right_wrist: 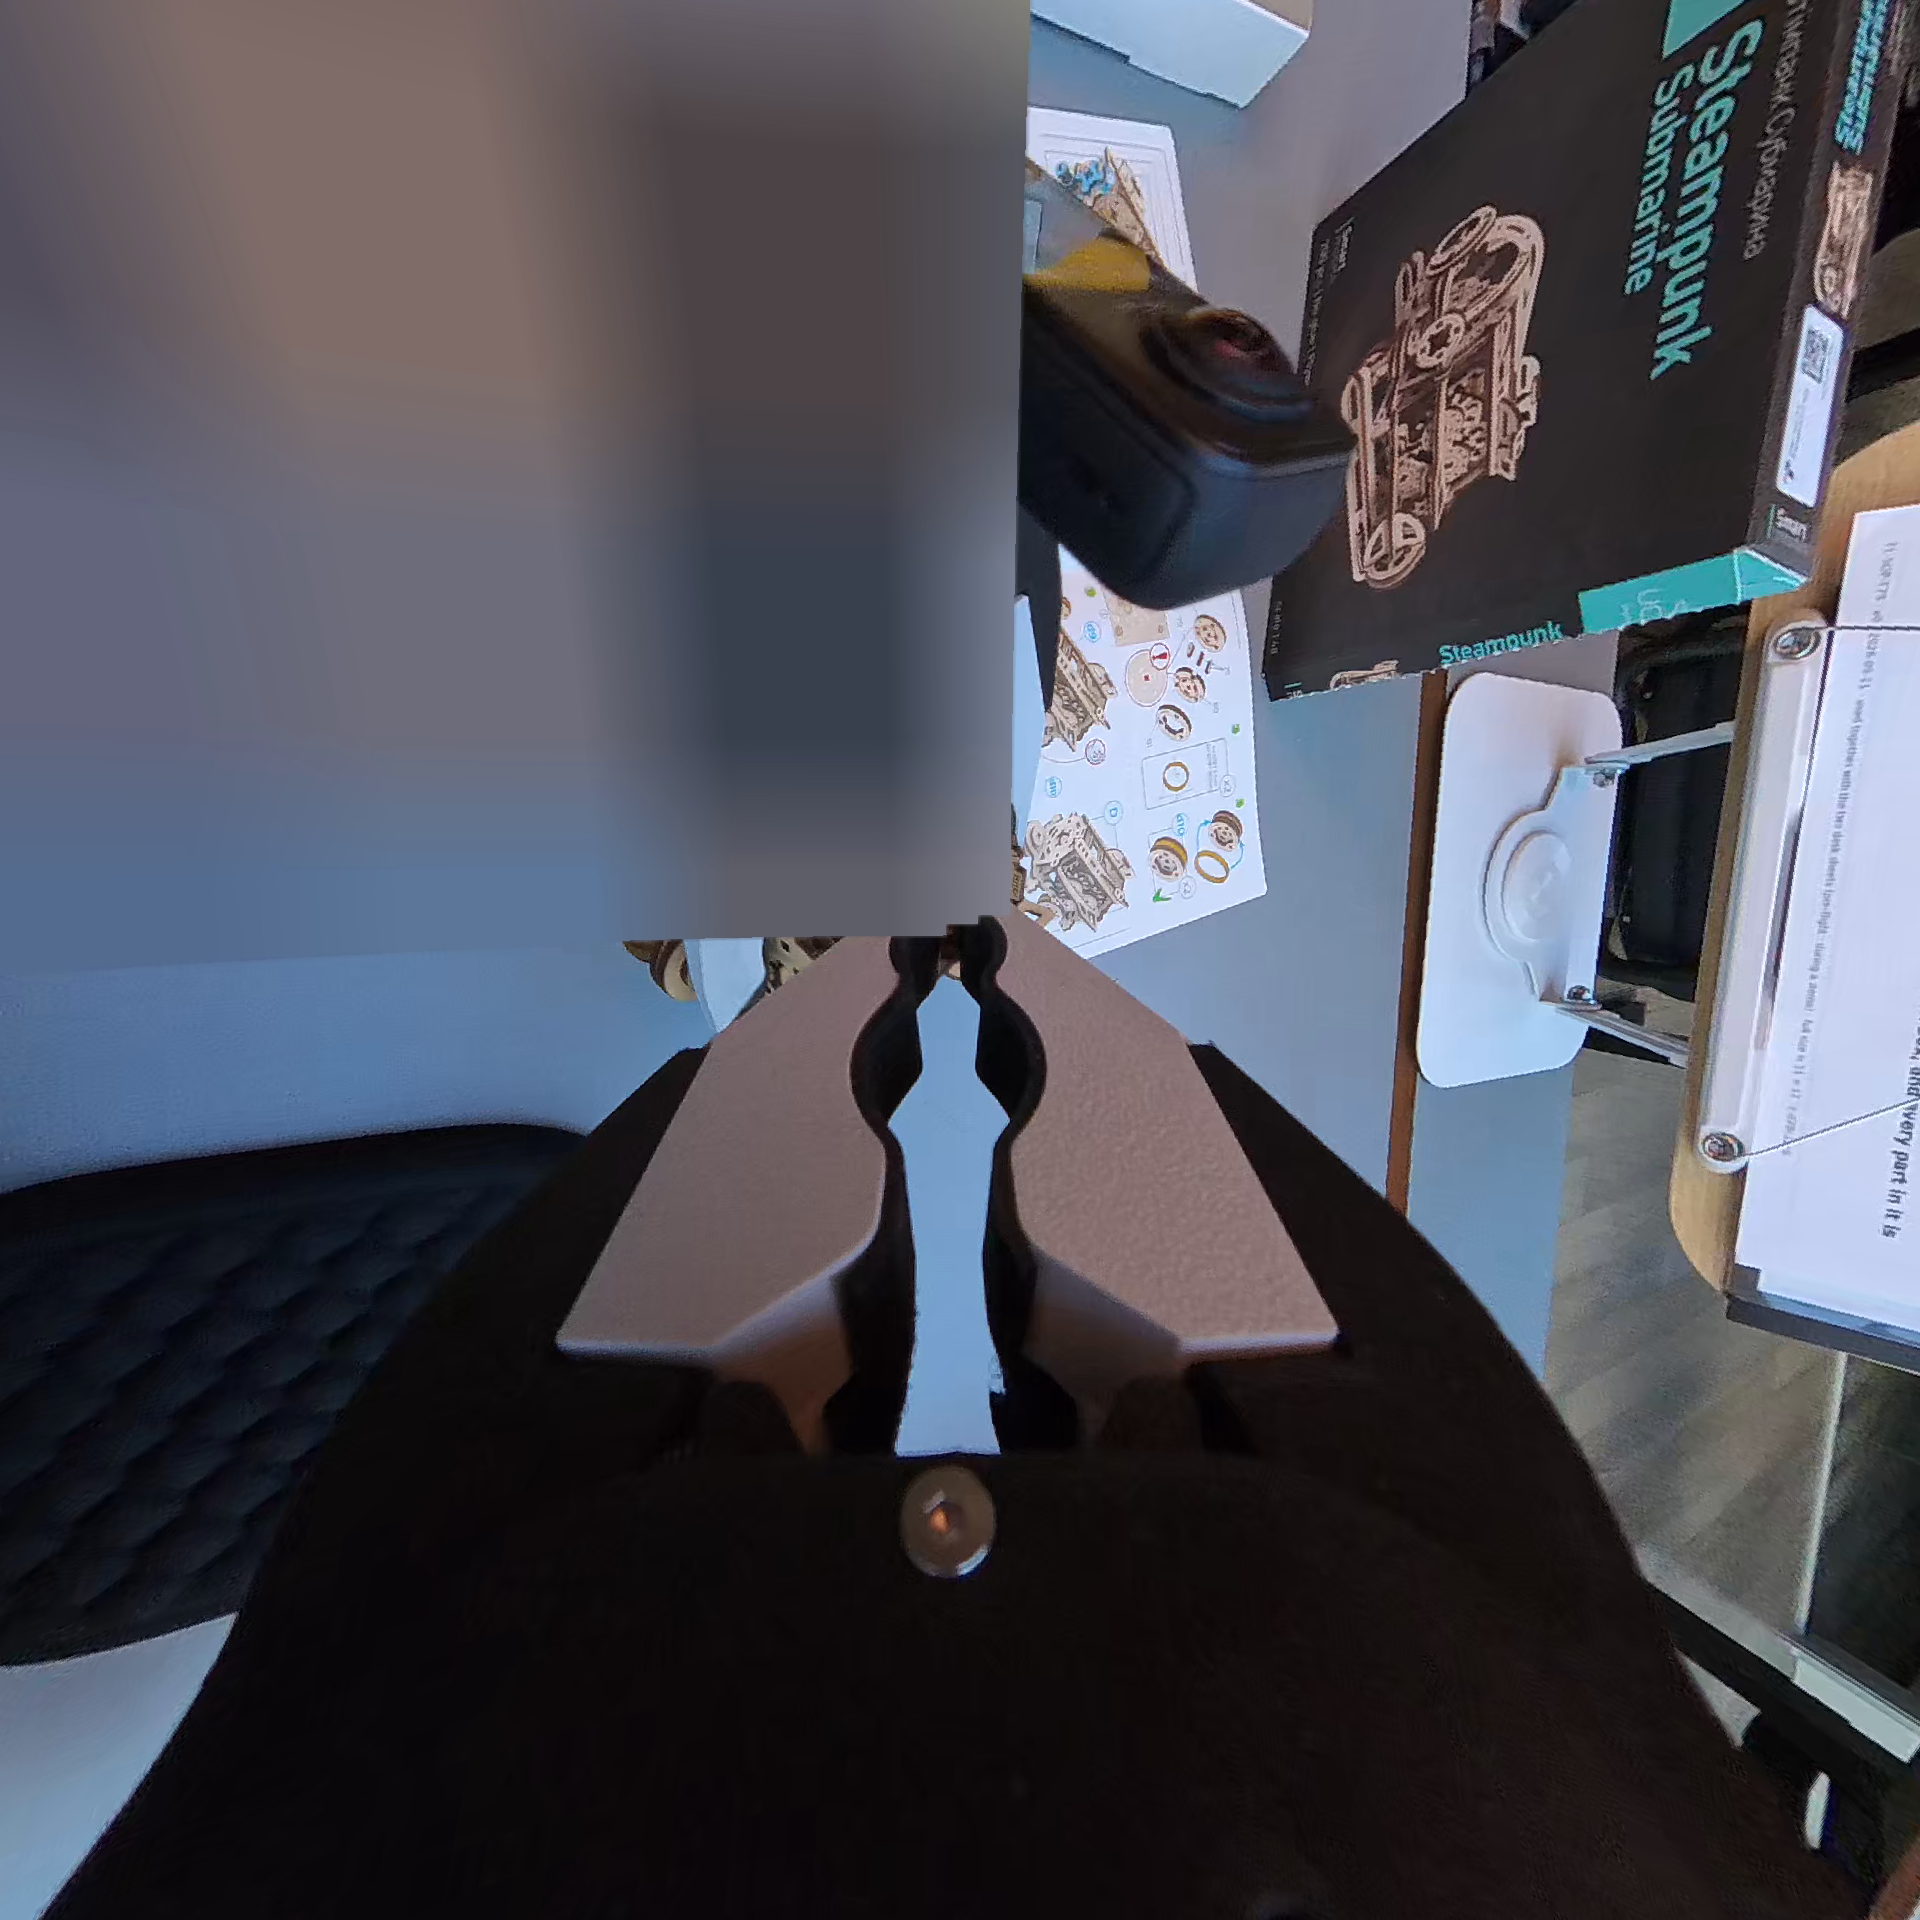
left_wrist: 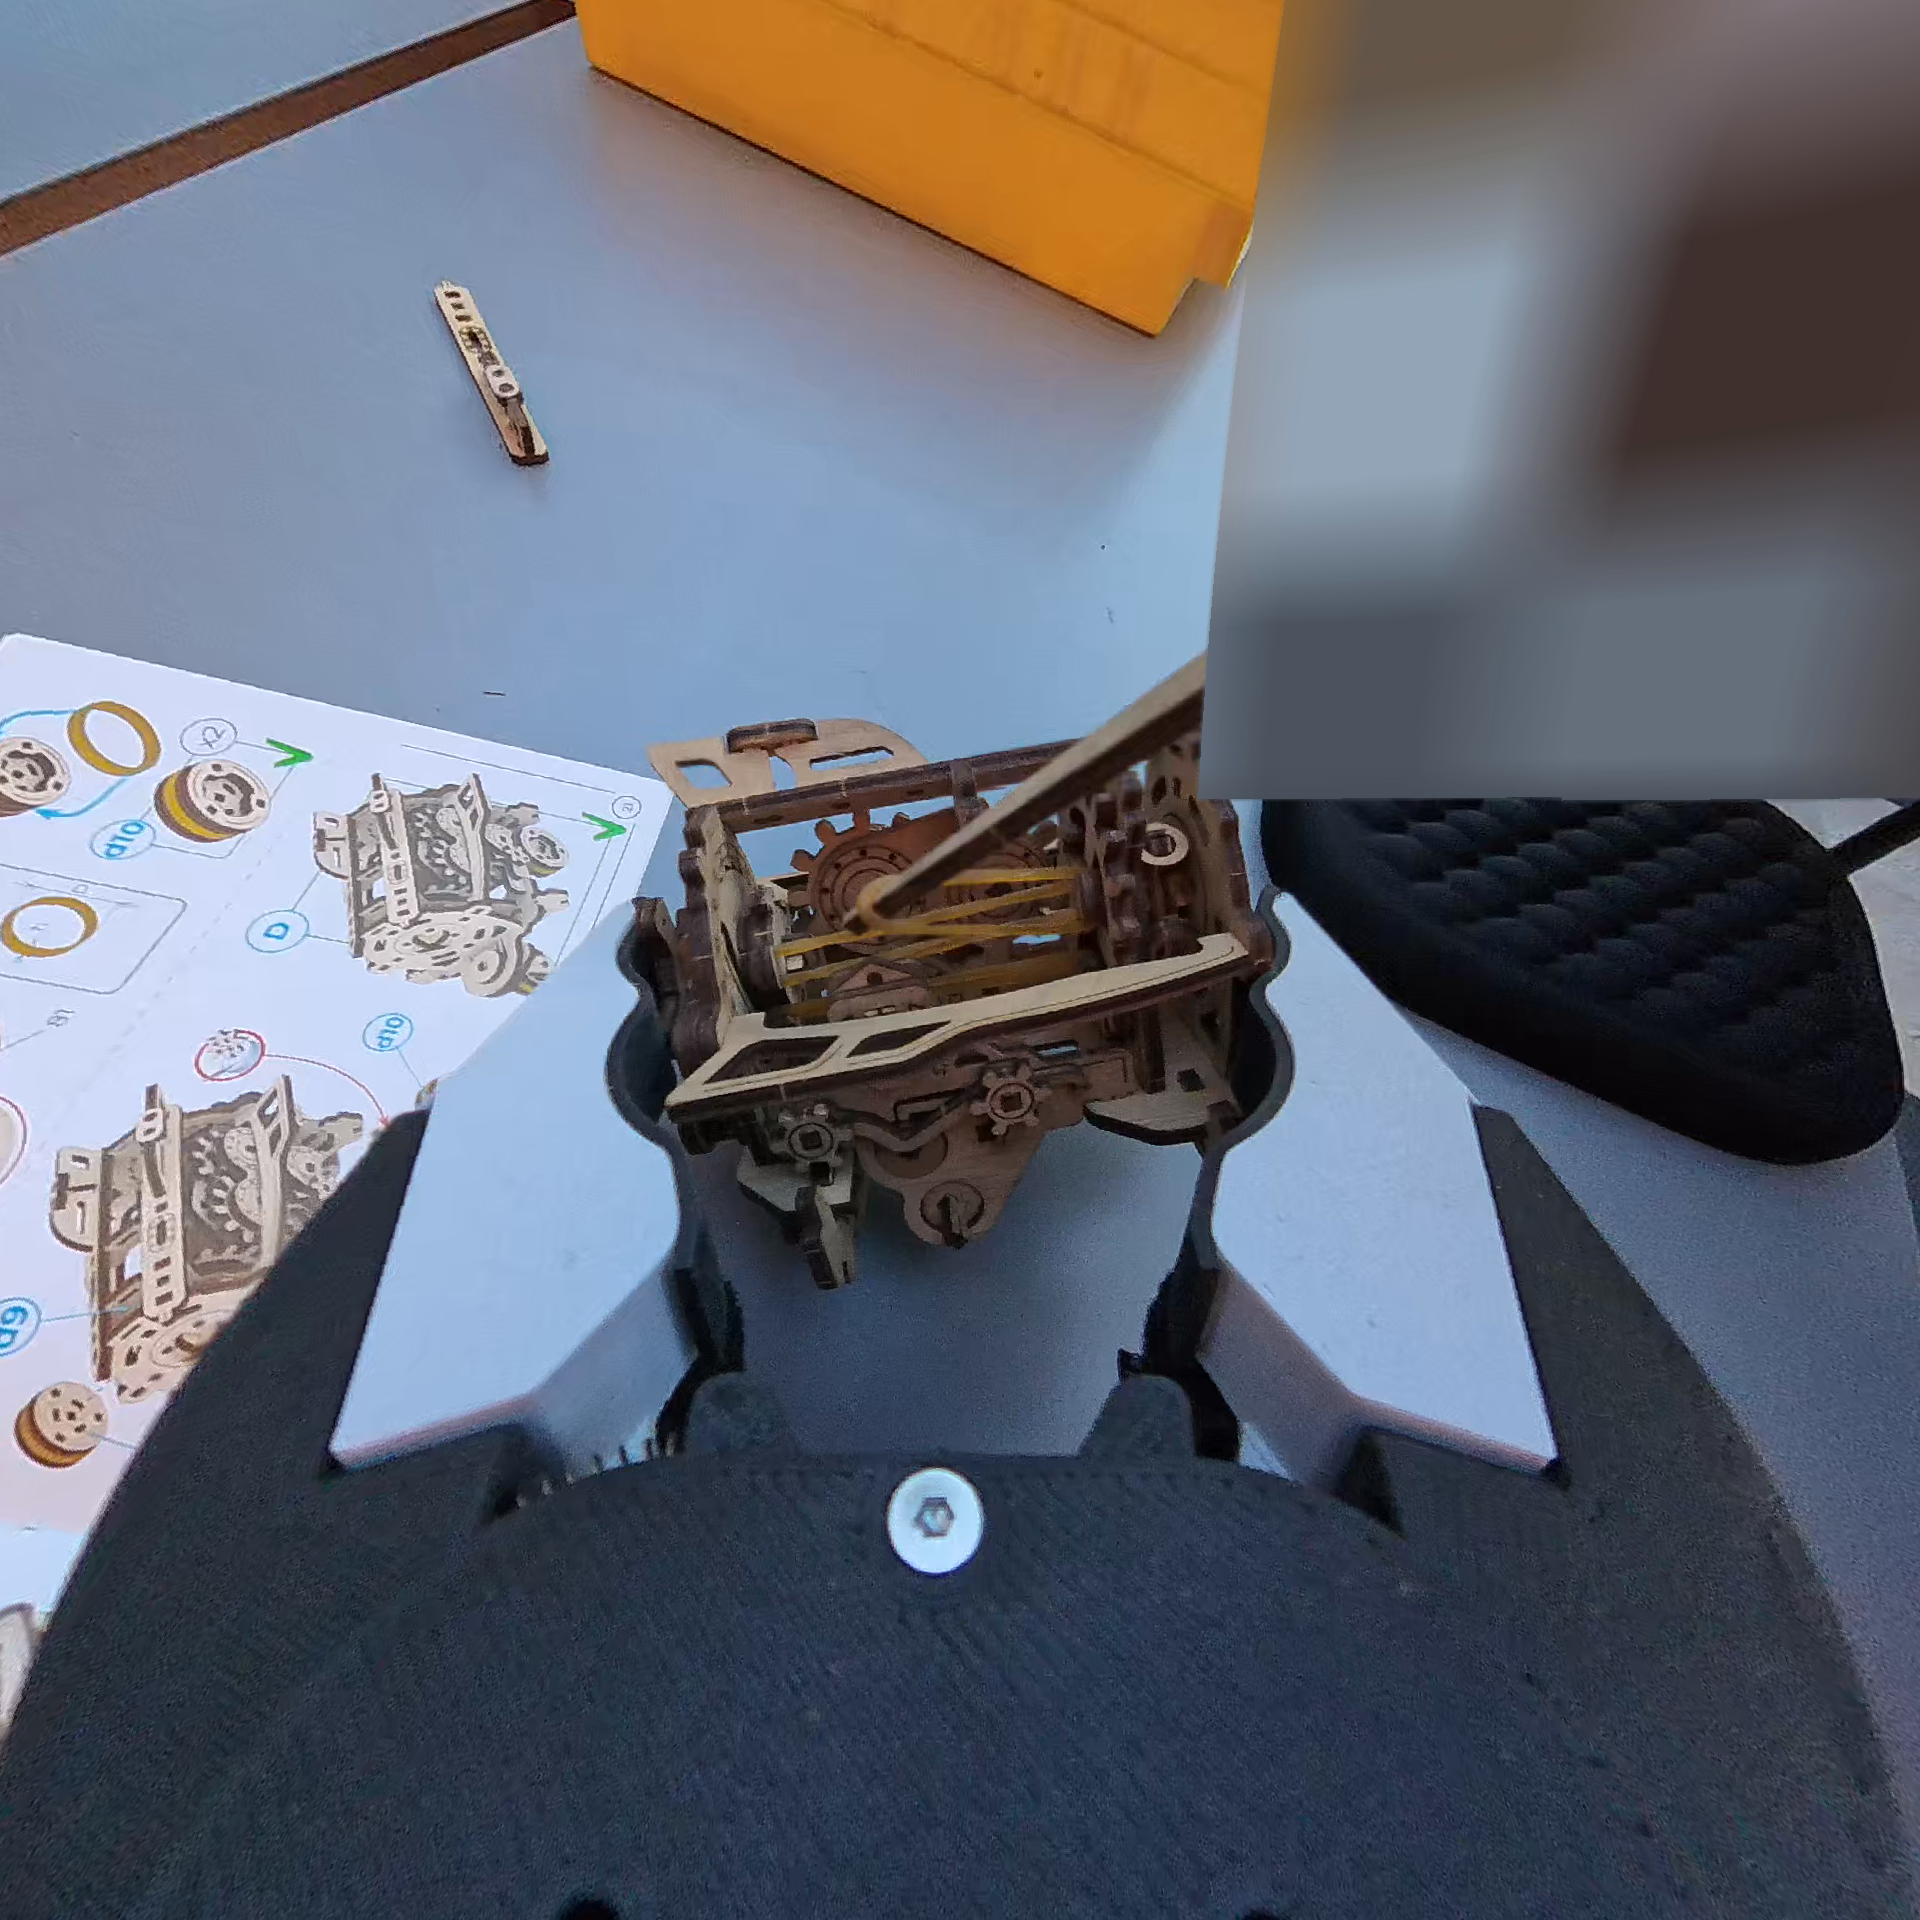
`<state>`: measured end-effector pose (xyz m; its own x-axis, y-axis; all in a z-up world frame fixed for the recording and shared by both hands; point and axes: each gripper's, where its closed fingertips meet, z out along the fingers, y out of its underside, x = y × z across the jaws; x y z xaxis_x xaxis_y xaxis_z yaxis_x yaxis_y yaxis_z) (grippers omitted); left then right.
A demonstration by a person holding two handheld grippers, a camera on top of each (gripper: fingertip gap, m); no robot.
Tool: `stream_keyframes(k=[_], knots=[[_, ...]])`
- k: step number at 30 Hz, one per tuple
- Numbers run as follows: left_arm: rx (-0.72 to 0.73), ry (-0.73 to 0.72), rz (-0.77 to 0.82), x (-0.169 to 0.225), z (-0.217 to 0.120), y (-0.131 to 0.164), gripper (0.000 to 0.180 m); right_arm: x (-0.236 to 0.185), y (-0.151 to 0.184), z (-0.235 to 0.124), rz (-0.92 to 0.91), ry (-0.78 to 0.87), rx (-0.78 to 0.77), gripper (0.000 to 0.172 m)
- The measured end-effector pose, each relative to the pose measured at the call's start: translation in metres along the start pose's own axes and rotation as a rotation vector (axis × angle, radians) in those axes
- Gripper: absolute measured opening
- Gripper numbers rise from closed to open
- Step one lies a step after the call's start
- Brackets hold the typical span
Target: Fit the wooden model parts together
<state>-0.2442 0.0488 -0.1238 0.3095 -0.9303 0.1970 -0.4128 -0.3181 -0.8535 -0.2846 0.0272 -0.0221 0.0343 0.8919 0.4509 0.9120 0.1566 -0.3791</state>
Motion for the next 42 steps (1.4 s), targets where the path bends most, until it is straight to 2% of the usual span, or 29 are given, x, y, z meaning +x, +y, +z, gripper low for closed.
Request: stream_keyframes(k=[13, 42], knots=[[-0.012, -0.003, 0.117, 0.005, 0.001, 0.002, 0.109, 0.013, 0.003, 0.001, 0.093, -0.22, -0.017, 0.001], [0.013, 0.038, 0.127, 0.007, 0.002, 0.001, 0.109, 0.031, 0.003, 0.017, 0.094, -0.243, 0.029, 0.001]])
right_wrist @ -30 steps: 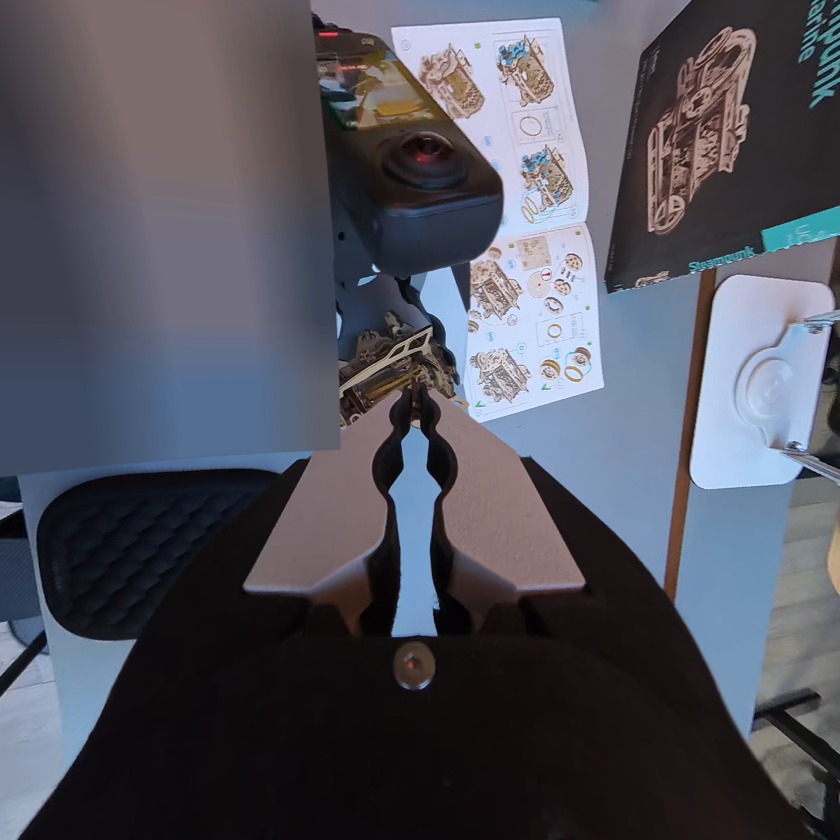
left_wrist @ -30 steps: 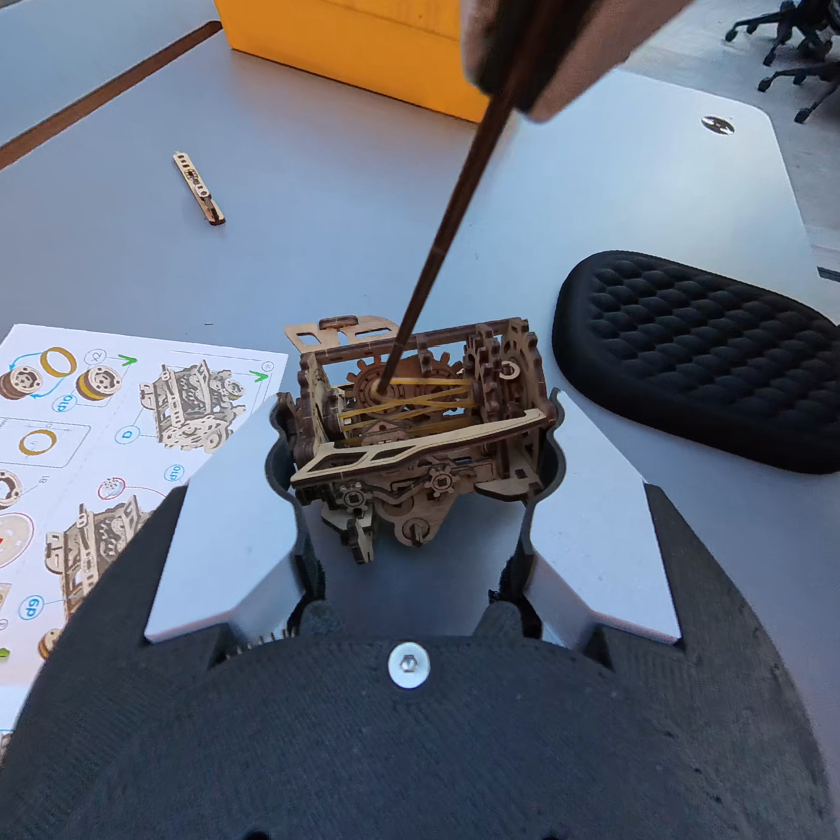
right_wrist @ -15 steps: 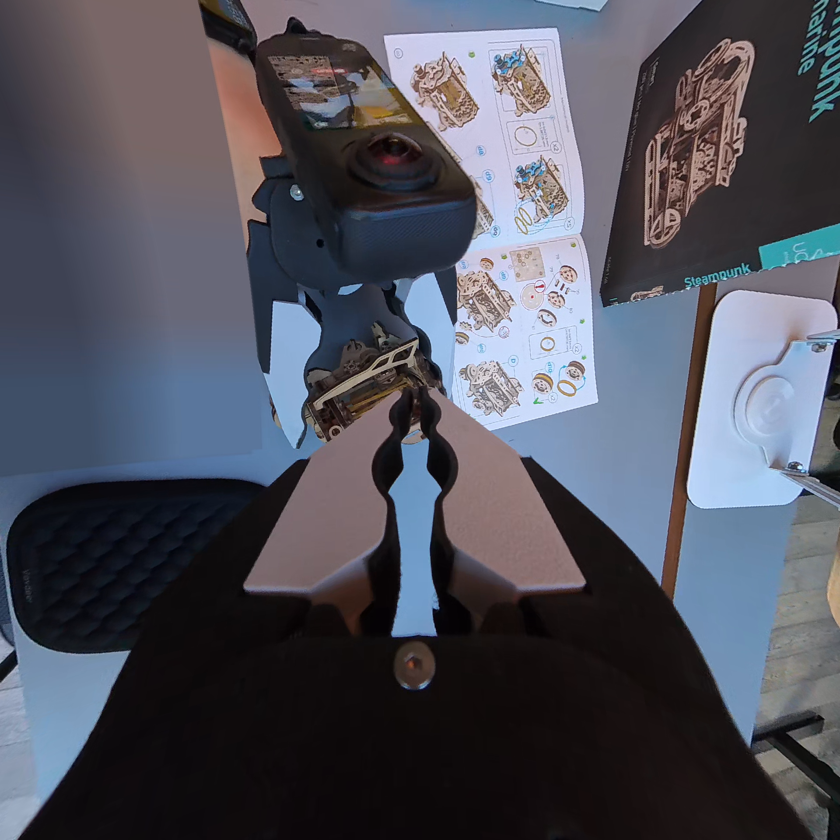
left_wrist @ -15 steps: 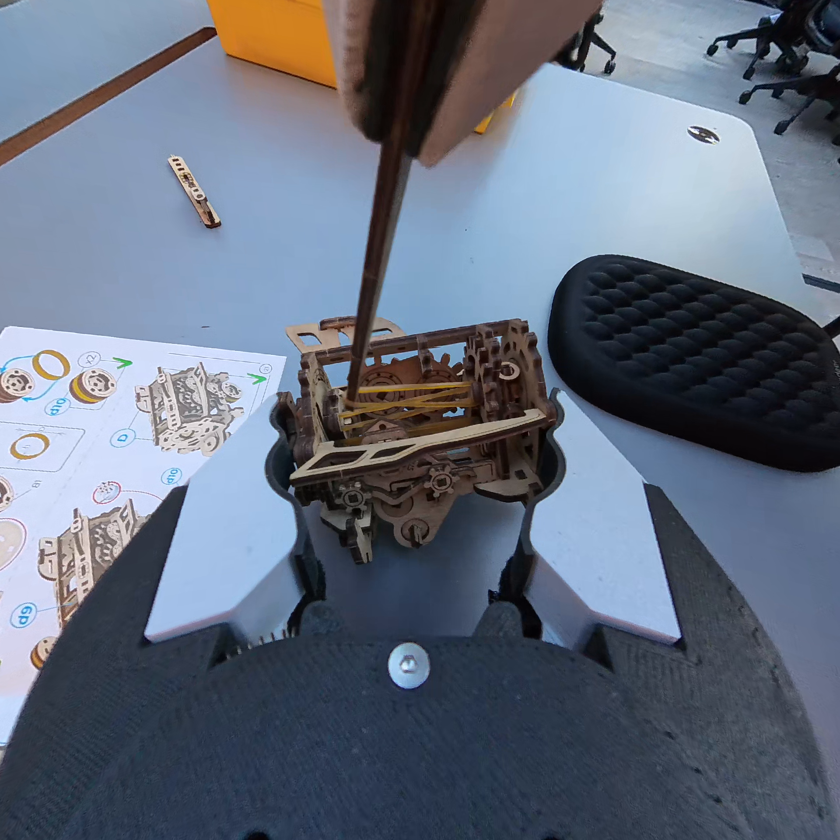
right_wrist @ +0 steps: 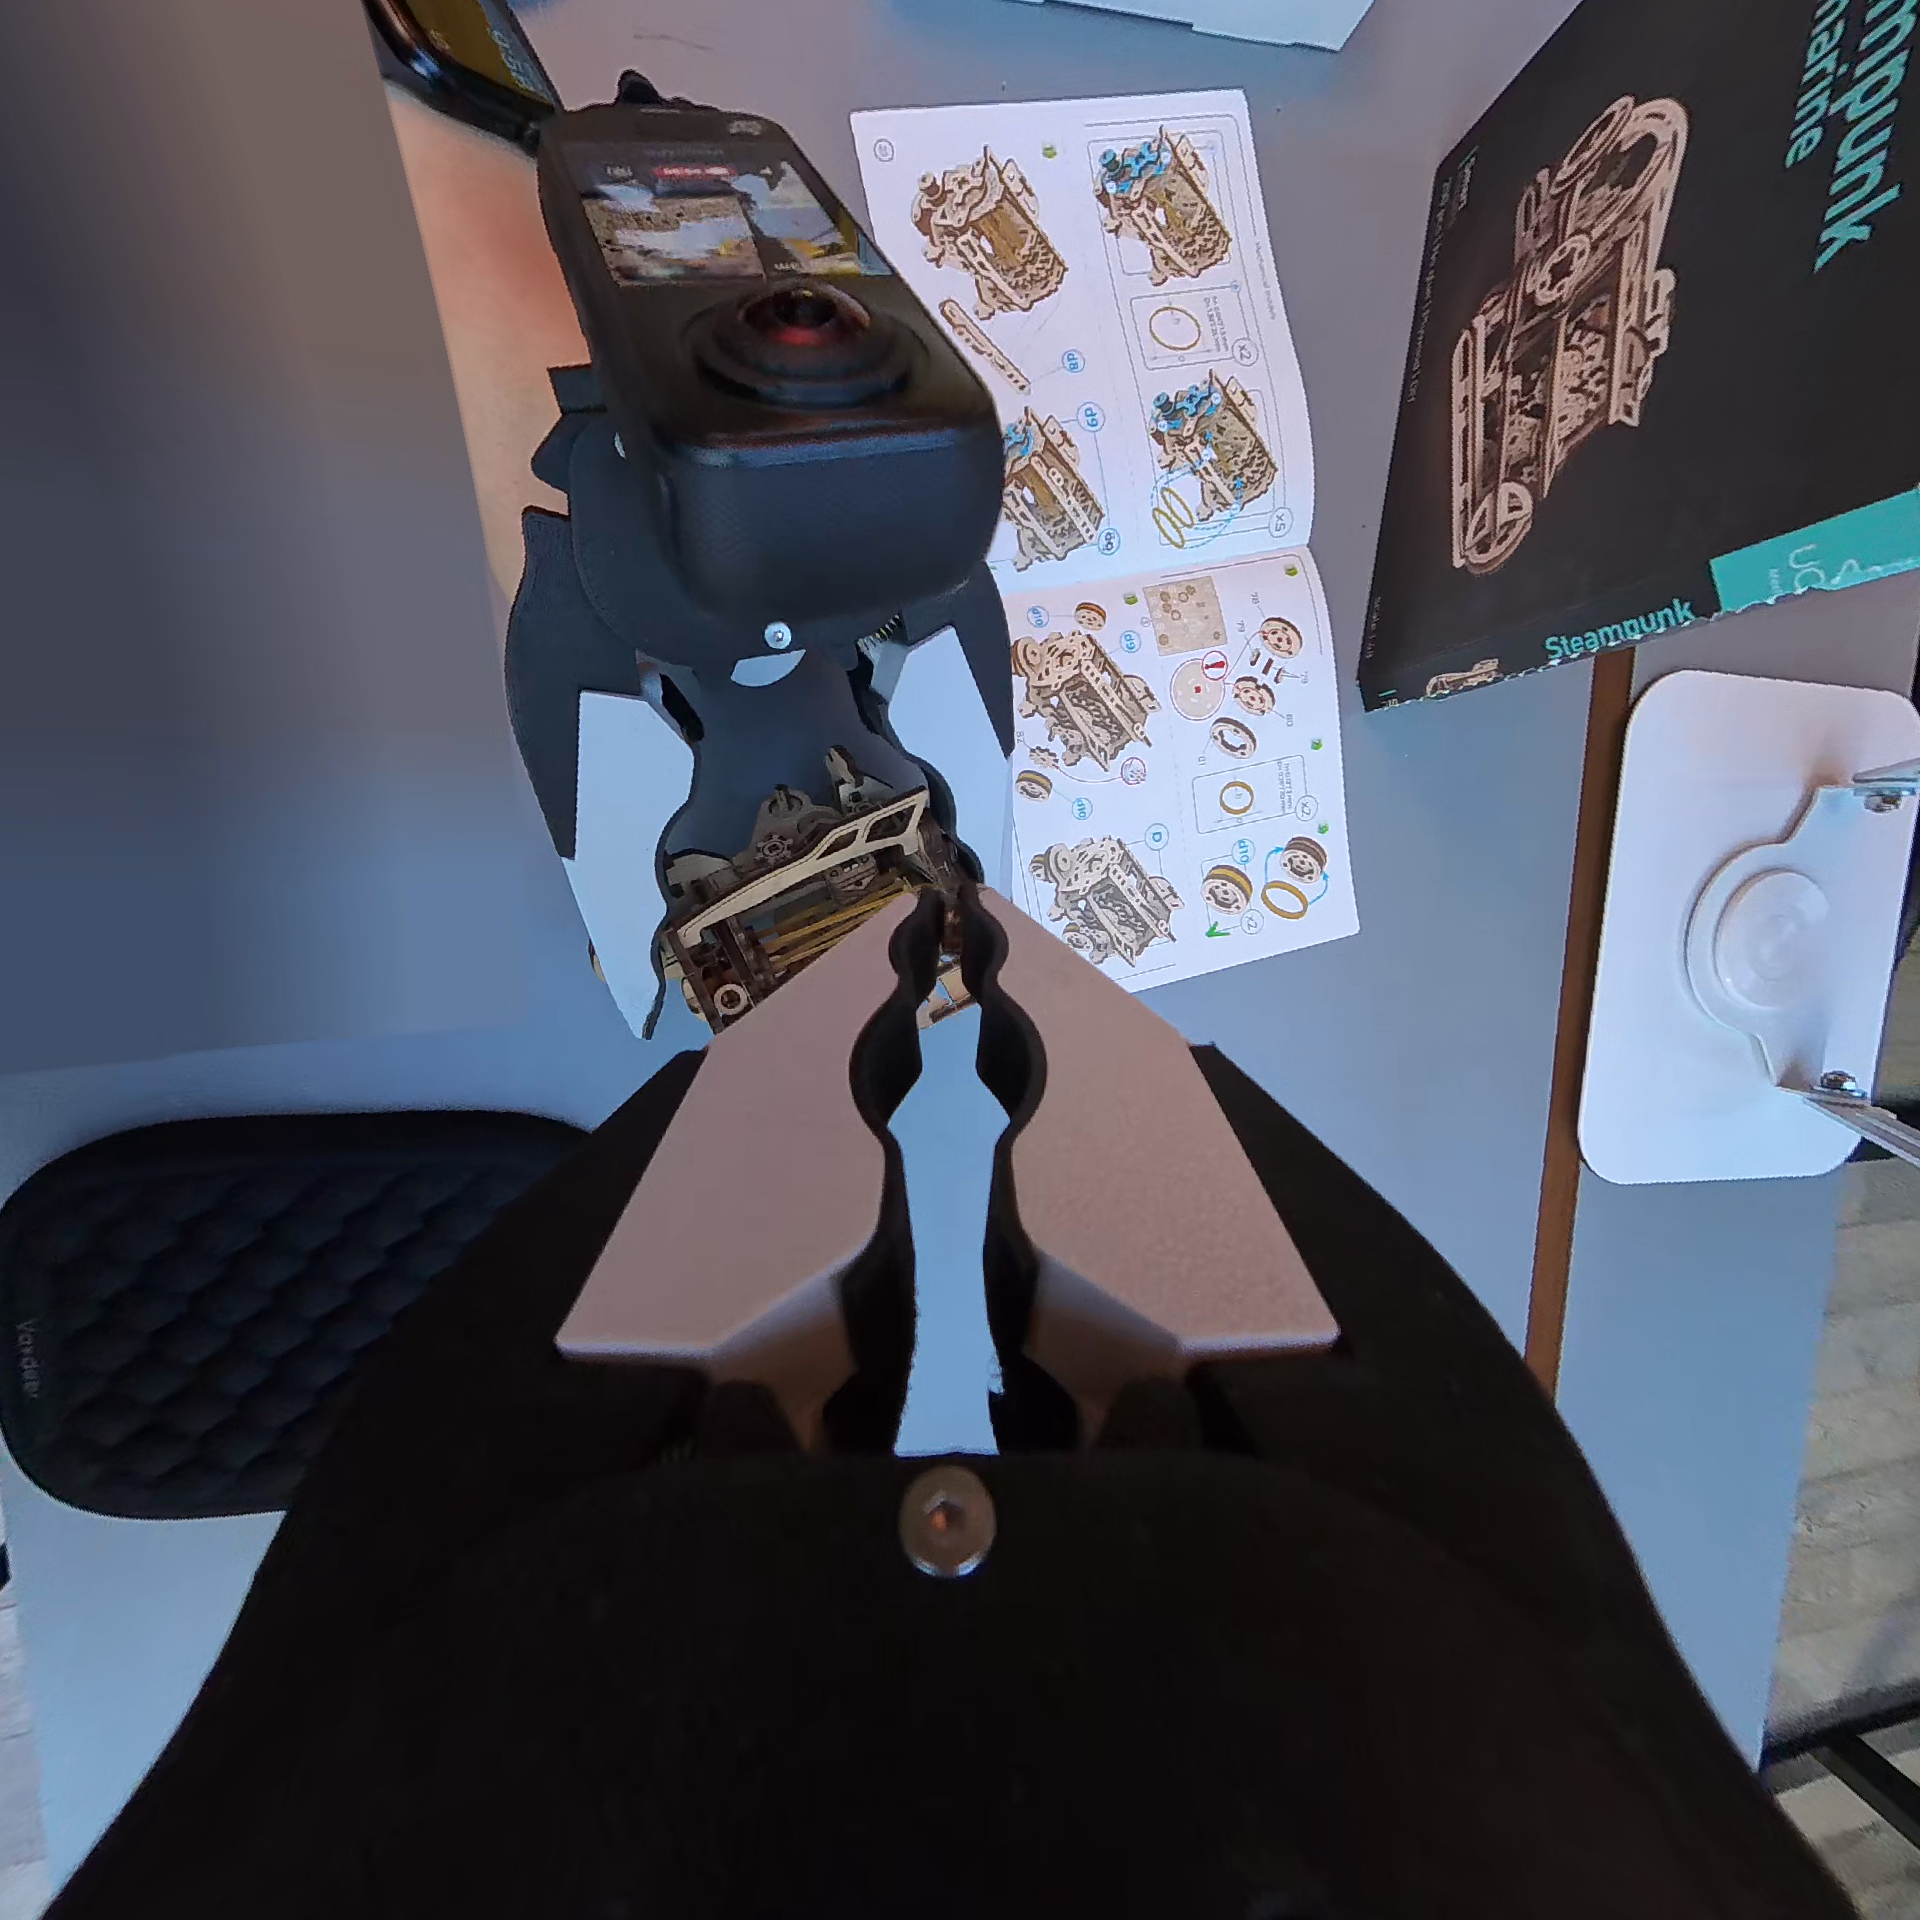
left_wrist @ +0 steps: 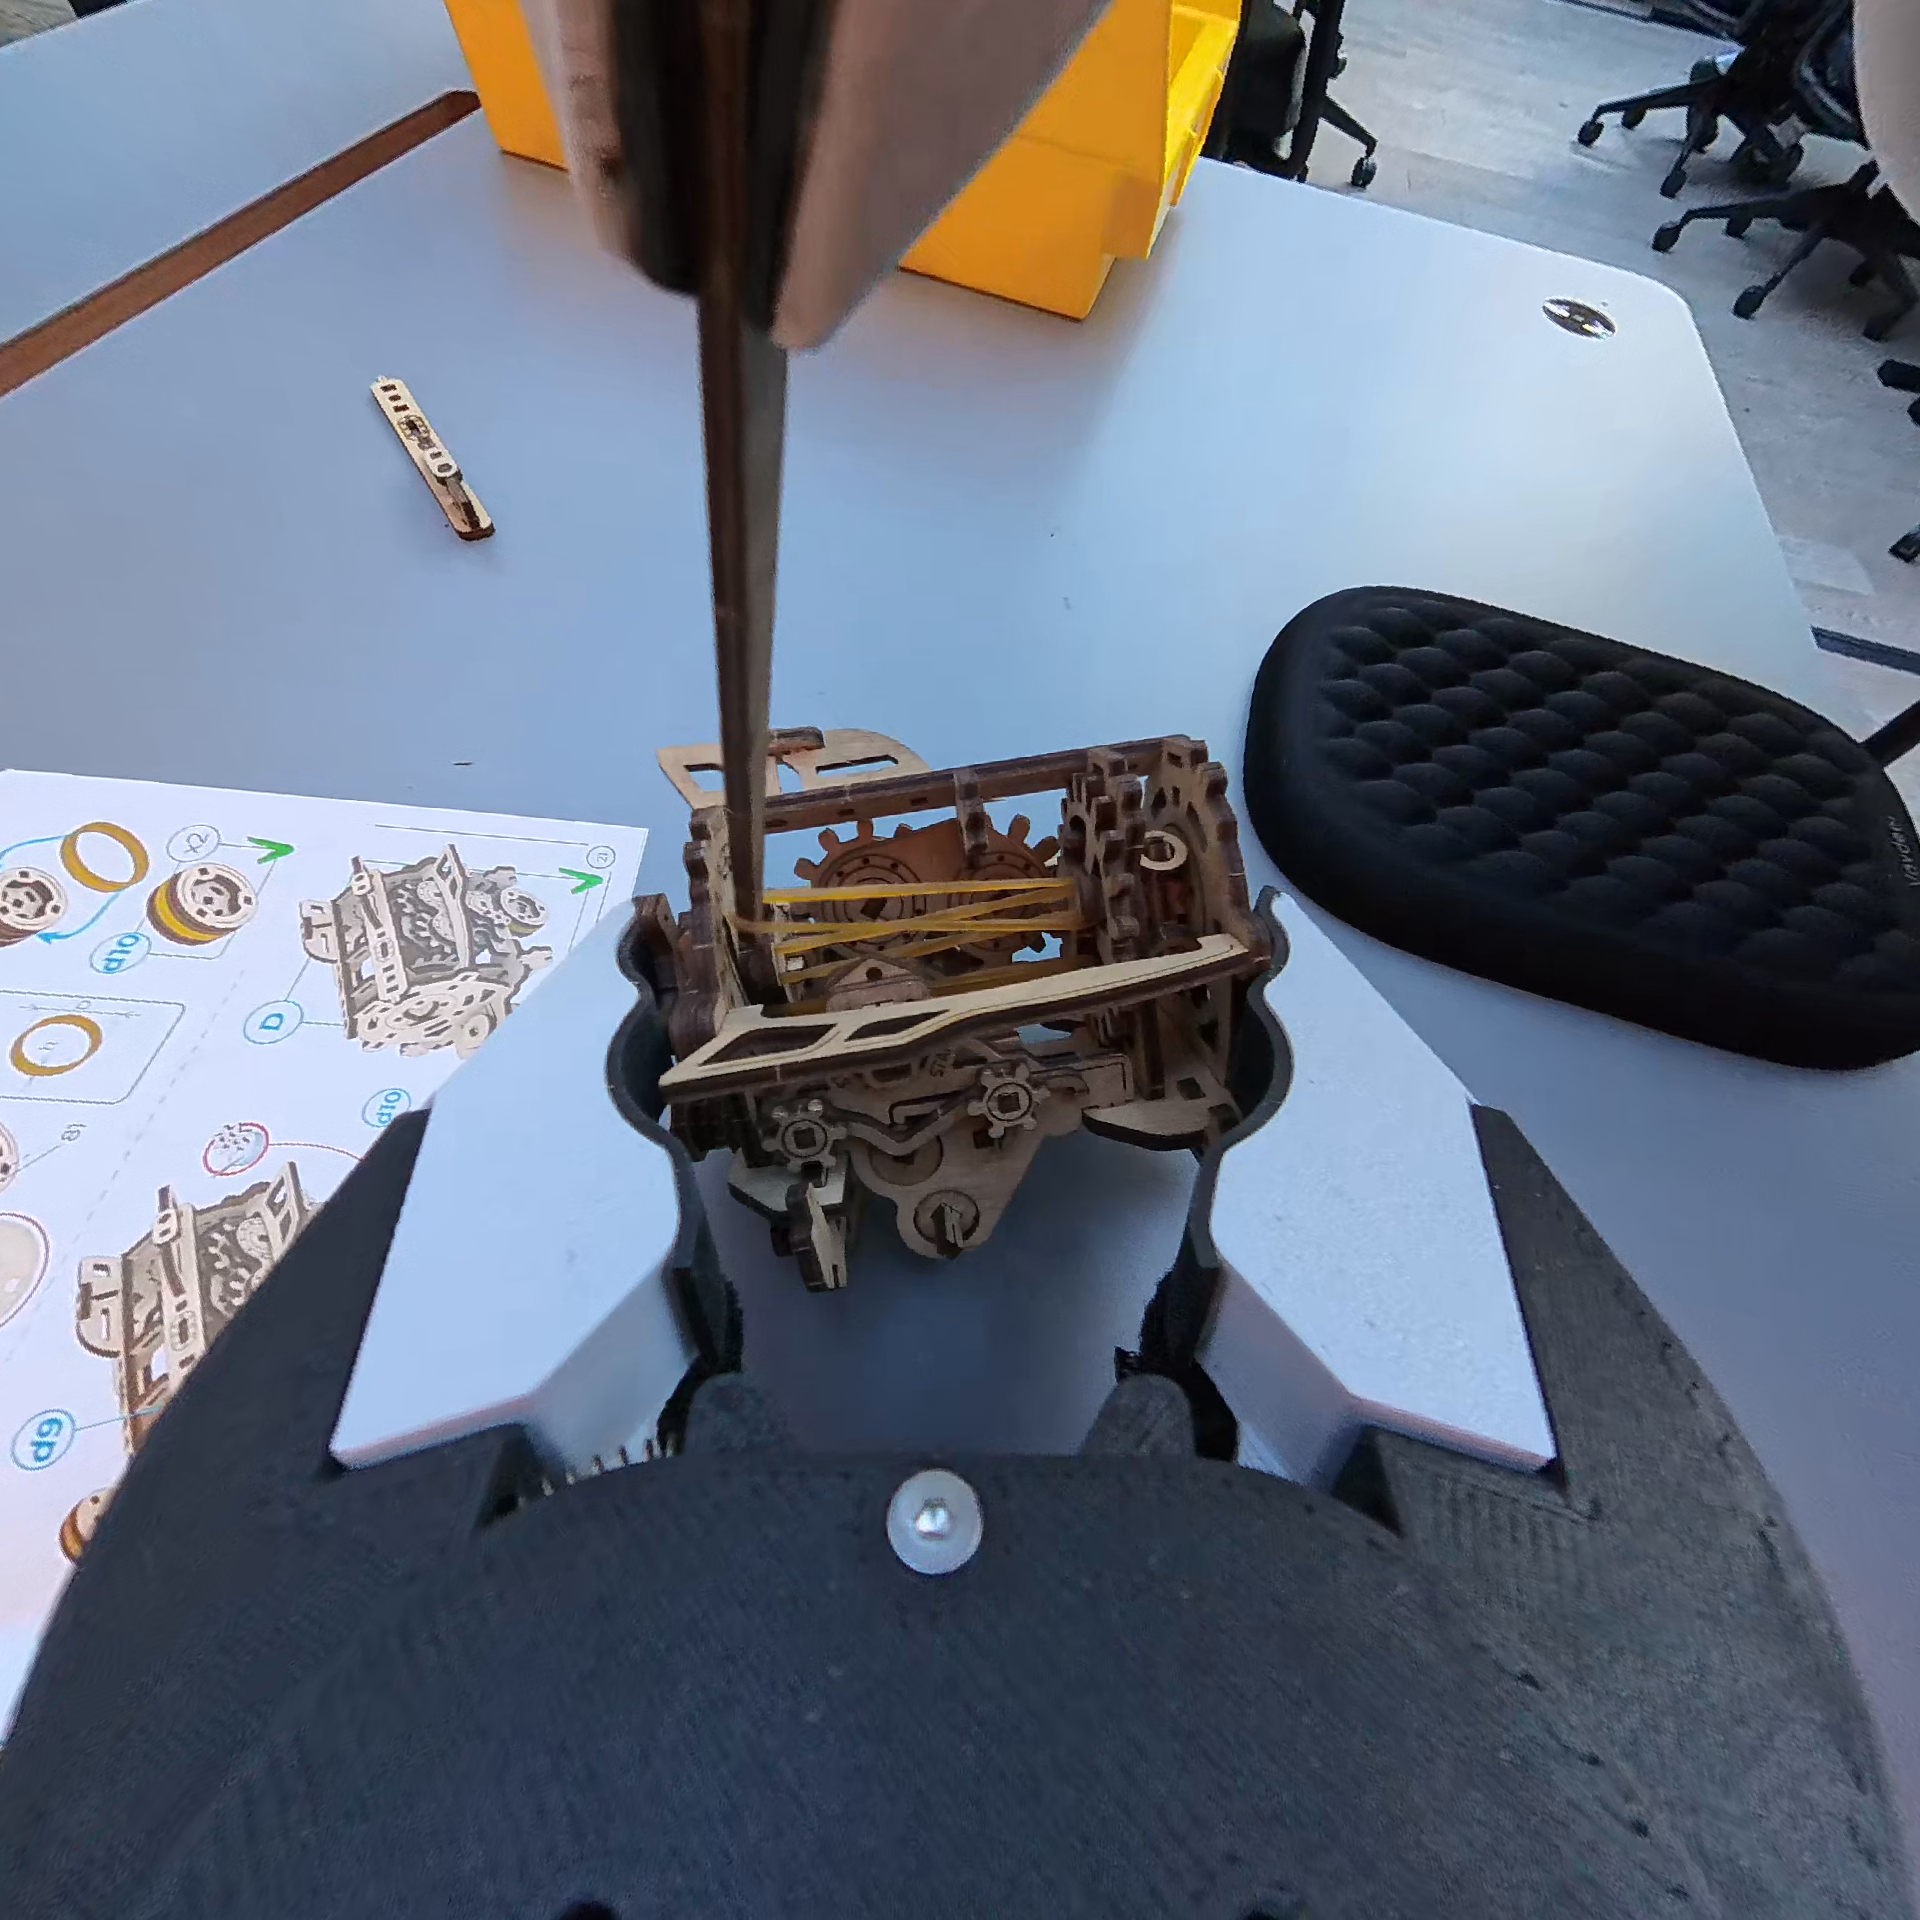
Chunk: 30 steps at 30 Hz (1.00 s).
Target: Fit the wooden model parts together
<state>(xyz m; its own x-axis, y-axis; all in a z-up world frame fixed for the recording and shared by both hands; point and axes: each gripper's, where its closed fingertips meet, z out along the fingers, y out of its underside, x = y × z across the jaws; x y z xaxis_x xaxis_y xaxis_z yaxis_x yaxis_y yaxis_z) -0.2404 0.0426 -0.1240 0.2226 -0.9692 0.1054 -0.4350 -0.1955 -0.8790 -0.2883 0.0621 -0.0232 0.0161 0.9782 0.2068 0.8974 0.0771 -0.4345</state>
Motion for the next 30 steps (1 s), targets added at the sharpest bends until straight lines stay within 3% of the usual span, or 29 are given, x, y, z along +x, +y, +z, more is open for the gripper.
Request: stream_keyframes(k=[11, 30], knots=[[0.007, 0.035, 0.04, 0.003, 0.0, 0.0, 0.109, 0.002, 0.003, -0.001, 0.025, -0.042, 0.066, 0.001], [0.003, 0.135, 0.023, 0.009, -0.006, 0.003, 0.109, -0.012, 0.003, 0.002, -0.1, 0.015, 0.078, 0.001]])
